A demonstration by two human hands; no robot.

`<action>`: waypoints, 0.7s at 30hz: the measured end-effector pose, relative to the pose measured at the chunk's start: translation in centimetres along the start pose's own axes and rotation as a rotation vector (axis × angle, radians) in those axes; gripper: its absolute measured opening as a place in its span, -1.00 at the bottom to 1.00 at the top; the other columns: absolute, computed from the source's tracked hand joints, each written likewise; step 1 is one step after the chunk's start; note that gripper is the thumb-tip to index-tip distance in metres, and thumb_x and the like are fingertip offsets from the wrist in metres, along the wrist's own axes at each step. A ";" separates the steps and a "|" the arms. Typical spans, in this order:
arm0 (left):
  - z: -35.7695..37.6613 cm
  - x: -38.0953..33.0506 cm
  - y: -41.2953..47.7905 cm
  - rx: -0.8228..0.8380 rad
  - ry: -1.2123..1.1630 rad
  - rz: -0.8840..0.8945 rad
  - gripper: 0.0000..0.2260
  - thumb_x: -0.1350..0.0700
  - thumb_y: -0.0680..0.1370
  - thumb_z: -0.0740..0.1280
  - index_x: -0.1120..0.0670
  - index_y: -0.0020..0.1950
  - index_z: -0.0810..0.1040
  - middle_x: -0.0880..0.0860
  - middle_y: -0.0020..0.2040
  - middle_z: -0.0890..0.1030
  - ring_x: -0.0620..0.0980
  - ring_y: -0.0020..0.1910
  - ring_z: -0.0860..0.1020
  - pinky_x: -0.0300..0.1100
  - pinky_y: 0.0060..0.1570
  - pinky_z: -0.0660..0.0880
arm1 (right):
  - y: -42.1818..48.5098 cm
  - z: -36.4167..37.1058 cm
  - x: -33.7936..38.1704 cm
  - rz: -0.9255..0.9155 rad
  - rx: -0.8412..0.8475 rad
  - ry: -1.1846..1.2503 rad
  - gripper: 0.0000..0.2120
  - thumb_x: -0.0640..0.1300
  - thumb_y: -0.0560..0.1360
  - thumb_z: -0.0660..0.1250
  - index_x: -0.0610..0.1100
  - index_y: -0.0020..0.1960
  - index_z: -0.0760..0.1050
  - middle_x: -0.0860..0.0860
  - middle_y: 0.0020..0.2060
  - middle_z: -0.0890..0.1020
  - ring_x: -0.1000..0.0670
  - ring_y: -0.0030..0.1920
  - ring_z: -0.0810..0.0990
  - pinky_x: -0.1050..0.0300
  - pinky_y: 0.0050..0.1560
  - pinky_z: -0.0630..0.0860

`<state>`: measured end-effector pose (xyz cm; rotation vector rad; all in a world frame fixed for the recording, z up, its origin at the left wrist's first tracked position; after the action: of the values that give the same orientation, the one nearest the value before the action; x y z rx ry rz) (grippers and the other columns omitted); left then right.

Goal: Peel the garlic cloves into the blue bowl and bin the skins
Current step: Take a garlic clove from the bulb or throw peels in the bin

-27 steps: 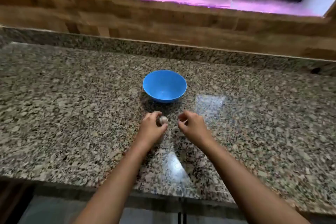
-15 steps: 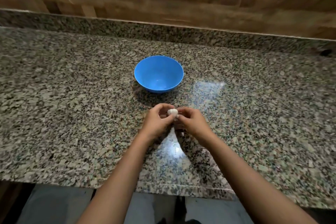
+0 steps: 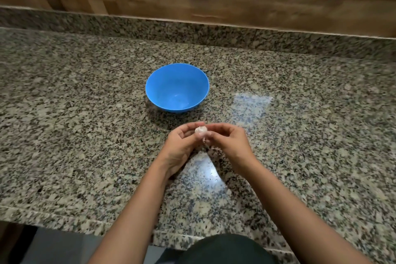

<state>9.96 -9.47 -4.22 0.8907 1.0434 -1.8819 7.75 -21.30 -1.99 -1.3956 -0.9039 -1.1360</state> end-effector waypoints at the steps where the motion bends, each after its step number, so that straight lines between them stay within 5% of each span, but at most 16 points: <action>1: 0.0 -0.1 0.1 0.000 -0.006 0.004 -0.75 0.30 0.40 0.39 0.17 0.07 0.55 0.08 -0.10 0.68 -0.06 -0.14 0.64 -0.26 -0.10 0.59 | 0.2 0.1 0.0 0.011 0.013 0.031 -0.87 -0.35 0.48 0.34 -0.26 0.00 0.59 -0.18 -0.10 0.66 -0.02 -0.16 0.63 0.18 -0.07 0.61; 7: -0.5 -0.7 0.9 0.015 0.001 0.021 -0.75 0.40 0.49 0.29 0.16 0.10 0.56 0.08 -0.07 0.69 -0.06 -0.09 0.64 -0.29 -0.10 0.57 | 1.0 1.0 -0.2 0.051 0.065 0.053 -0.83 -0.34 0.47 0.34 -0.26 0.05 0.58 -0.15 -0.09 0.68 0.00 -0.15 0.64 0.19 -0.06 0.61; 12: -1.2 -1.0 1.0 -0.051 0.202 0.064 -0.77 0.30 0.50 0.34 0.13 0.14 0.52 0.08 0.00 0.66 -0.08 -0.07 0.63 -0.30 -0.16 0.53 | 0.9 1.4 0.1 0.033 0.062 0.082 -0.85 -0.31 0.45 0.39 -0.13 -0.02 0.58 -0.11 -0.08 0.68 -0.01 -0.08 0.66 0.20 -0.07 0.60; 16: -1.6 -1.8 0.7 -0.093 0.372 0.139 -0.78 0.21 0.49 0.39 0.07 0.12 0.57 0.07 0.04 0.66 -0.02 0.05 0.62 -0.18 -0.01 0.55 | 0.7 1.5 0.0 0.027 0.038 0.102 -0.85 -0.30 0.45 0.39 -0.12 -0.02 0.58 -0.13 -0.06 0.68 -0.05 -0.04 0.66 0.16 -0.01 0.60; 19: -1.7 -2.6 0.1 -0.161 0.530 0.200 -0.79 0.17 0.49 0.41 0.03 0.11 0.58 0.01 -0.03 0.67 -0.04 0.00 0.64 -0.16 -0.05 0.59 | 0.5 1.8 0.1 0.036 0.038 0.142 -0.85 -0.35 0.45 0.37 -0.16 -0.04 0.59 -0.14 -0.10 0.68 -0.04 -0.09 0.67 0.19 -0.05 0.61; 21: -1.5 -3.6 -0.4 -0.210 0.695 0.274 -0.78 0.13 0.50 0.40 0.05 0.14 0.58 -0.06 -0.14 0.64 -0.18 -0.14 0.62 -0.33 -0.14 0.56 | 0.5 2.0 0.2 0.033 0.027 0.150 -0.87 -0.36 0.44 0.37 -0.19 -0.06 0.59 -0.12 -0.14 0.68 -0.02 -0.15 0.68 0.21 -0.10 0.61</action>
<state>11.53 -6.97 -1.63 1.5235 1.4006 -1.2186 8.63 -19.37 -1.84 -1.2804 -0.7836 -1.1824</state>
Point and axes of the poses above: each hand's wrist, its own y-axis towards the middle knuckle, its own z-axis out of the palm, x = y × z, the point moved 10 cm from there along y, towards the middle knuckle
